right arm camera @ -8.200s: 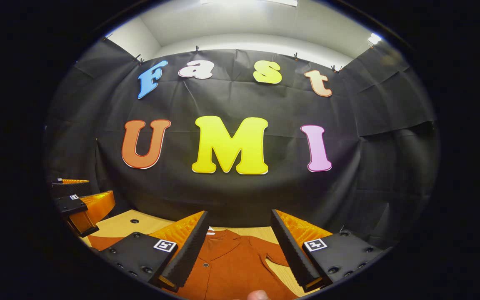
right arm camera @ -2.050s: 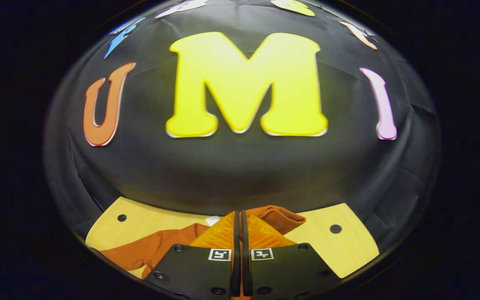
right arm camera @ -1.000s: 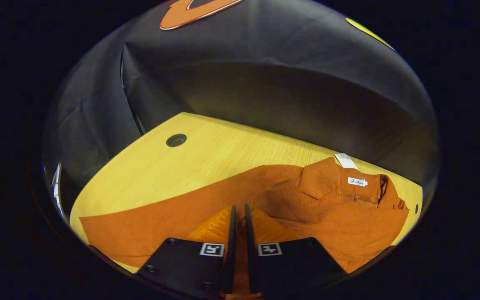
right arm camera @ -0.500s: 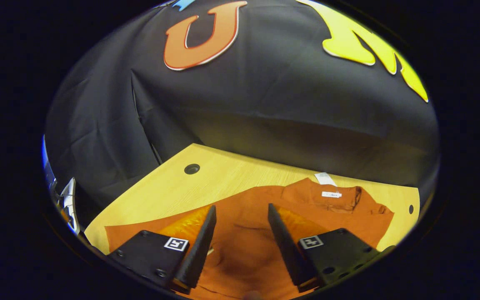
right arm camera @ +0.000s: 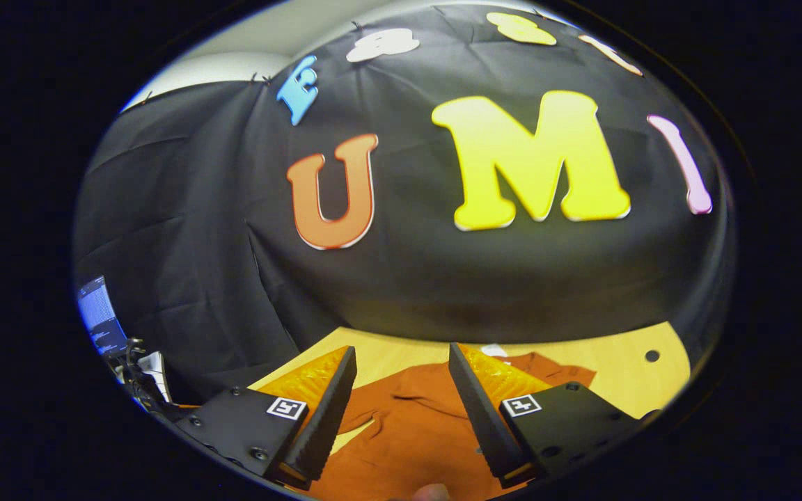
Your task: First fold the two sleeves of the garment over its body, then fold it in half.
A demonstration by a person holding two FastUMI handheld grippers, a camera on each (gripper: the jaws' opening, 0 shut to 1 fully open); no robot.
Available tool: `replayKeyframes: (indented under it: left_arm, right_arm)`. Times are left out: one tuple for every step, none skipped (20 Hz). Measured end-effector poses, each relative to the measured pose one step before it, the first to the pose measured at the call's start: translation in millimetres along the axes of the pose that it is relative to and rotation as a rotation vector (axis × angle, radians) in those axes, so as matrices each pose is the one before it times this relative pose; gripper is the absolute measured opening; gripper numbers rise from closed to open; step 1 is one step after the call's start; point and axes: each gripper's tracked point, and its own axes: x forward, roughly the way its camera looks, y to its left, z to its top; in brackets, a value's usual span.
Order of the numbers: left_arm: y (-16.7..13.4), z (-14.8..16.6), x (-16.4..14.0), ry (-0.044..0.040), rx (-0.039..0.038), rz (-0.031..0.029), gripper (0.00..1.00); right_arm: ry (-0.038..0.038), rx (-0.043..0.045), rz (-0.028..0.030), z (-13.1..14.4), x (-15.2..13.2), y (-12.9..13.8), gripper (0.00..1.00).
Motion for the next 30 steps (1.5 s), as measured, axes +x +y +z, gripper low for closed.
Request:
replayKeyframes:
  left_arm:
    - [-0.45, -10.28, 5.82, 0.03523, -0.03518, 0.00708, 1.0]
    - [-1.17, -5.99, 5.41, 0.02725, -0.02929, 0.00341, 1.0]
    - [-0.21, -6.96, 6.38, 0.0279, -0.0295, 0.00426, 1.0]
    - [0.03, -5.19, 6.0, 0.02306, -0.01831, 0.00589, 1.0]
    - [2.6, -2.93, 5.39, 0.01275, -0.00917, 0.01406, 1.0]
    - [3.74, -2.45, 4.43, 0.01675, -0.0025, 0.02052, 1.0]
    - [1.22, -3.41, 3.78, 0.01887, 0.00061, 0.01944, 1.0]
    - [-0.51, -4.33, 3.52, 0.02417, 0.00162, 0.023, 1.0]
    - [-1.92, 3.83, -0.28, -0.01394, 0.01556, 0.01828, 1.0]
    - [0.16, -3.14, 5.69, 0.0144, 0.00707, 0.00984, 1.0]
    - [-0.84, -0.88, -0.52, 0.01438, 0.02416, 0.02176, 1.0]
    - [-0.99, -2.34, 0.6, 0.02384, 0.04208, 0.02446, 1.0]
    - [-2.02, -2.96, 0.32, 0.01767, 0.04319, 0.02, 1.0]
    - [-5.58, 0.17, 2.66, -0.00611, 0.01292, -0.00391, 1.0]
    - [-5.07, -3.32, -0.38, 0.00154, -0.00035, -0.00412, 1.0]
    - [0.24, 0.09, -1.41, -0.00934, 0.00729, 0.00185, 0.97]
    - [-0.25, -0.38, 1.39, -0.01261, -0.01123, -0.00013, 0.96]
    - [-4.32, 0.63, 0.23, -0.01599, -0.02951, 0.00346, 0.93]
    - [-1.34, 0.37, -0.9, -0.00932, -0.0136, 0.00914, 0.95]
    - [-0.6, -0.19, -0.66, -0.00502, -0.00573, 0.0034, 0.93]
    - [-2.92, 1.96, -0.97, -0.00415, -0.01202, -0.00373, 0.77]
    - [-3.21, 0.01, 4.01, -0.01108, -0.02463, -0.01301, 0.71]
    - [-4.92, 1.54, -0.22, -0.00952, -0.05551, -0.03198, 0.52]
    - [-2.59, 1.51, -0.07, -0.00296, -0.06095, -0.0183, 0.33]
    - [-1.73, 1.92, 0.08, 0.00381, -0.04146, -0.01701, 0.14]
    - [1.22, -0.35, -0.27, 0.01922, -0.03867, -0.02217, 0.12]
    - [-5.73, -0.22, 0.25, 0.02909, -0.04261, -0.0401, 0.07]
    - [-7.71, 1.43, -1.43, 0.02657, -0.03089, -0.03894, 0.06]
    - [-1.95, 5.93, -2.36, 0.00038, 0.00333, -0.01586, 0.04]
    - [-0.57, 8.46, -3.82, -0.0104, 0.01506, -0.01674, 0.04]
  right_arm:
    - [-0.01148, -0.01595, -0.03705, 3.35, -18.62, -13.08, 0.87]
    - [0.00349, -0.0004, -0.02154, -0.82, -14.31, -9.7, 0.87]
    - [0.00593, 0.0049, -0.01628, -2.35, -13.17, -6.26, 0.87]
    - [-0.00005, 0.00635, -0.01219, 0.9, -11.73, -7.08, 0.88]
    - [-0.00268, -0.00228, -0.01001, 1.9, -10.94, -5.44, 0.88]
    - [-0.00272, -0.01446, -0.01592, 0.98, -8.36, -7.7, 0.88]
    - [-0.00006, -0.01936, -0.01216, 0.24, -6.93, -4.96, 0.88]
    - [0.00001, -0.01199, -0.00215, 0.89, -5.4, -1.82, 0.88]
    - [-0.00099, -0.01286, 0.00519, 1.17, -4.9, 1.83, 0.88]
    - [-0.00507, -0.01898, -0.00203, 2.11, -3.79, -0.55, 0.84]
    - [-0.00375, -0.02417, -0.00037, 0.45, -2.61, -0.17, 0.88]
    - [-0.00421, -0.02203, 0.00574, 0.07, -1.34, 1.6, 0.84]
    - [0.00092, -0.01821, 0.00886, -2.39, -0.89, 3.24, 0.84]
    - [0.00689, -0.00998, 0.00978, -3.37, -0.46, 2.82, 0.88]
    - [0.00684, -0.00001, 0.01183, -2.76, -0.32, 2.98, 0.88]
    - [0.00266, 0.00318, 0.00601, -0.63, -0.41, 1.57, 0.84]
    - [0.0043, 0.00728, 0.00192, -0.96, -0.06, -0.93, 0.84]
    - [0.00065, 0.00834, -0.00233, 0.72, 0.1, -1.36, 0.88]
    - [0.0024, 0.00765, -0.00374, -0.27, 0.45, -1.94, 0.88]
    - [0.00313, 0.00314, -0.00978, -0.04, 0.25, -3.86, 0.88]
    - [0.00249, 0.00638, -0.00906, 0.21, -0.22, -3.46, 0.84]
    - [0.00367, 0.00964, -0.00607, 0.23, -0.21, -3.31, 0.88]
    - [0.00053, 0.01407, -0.00464, 0.75, -0.69, -2.74, 0.84]
    - [0.00182, 0.01493, -0.00259, 0.32, -0.57, -2.24, 0.91]
    - [0.0049, 0.01034, -0.00584, -1.61, -1.59, -1.8, 0.88]
    - [0.00451, 0.00329, -0.00613, -1.41, -1.32, -1.96, 0.88]
    - [-0.00002, 0.00029, -0.00446, -0.55, -2.21, -2.07, 0.88]
    - [0.00009, -0.00253, -0.00379, -0.67, -3.29, -1.92, 0.88]
    - [-0.00063, -0.00223, -0.00382, -1.83, -2.46, -1.71, 0.88]
    - [0.00209, -0.00252, -0.00168, -2.11, -2.25, -1.55, 0.88]
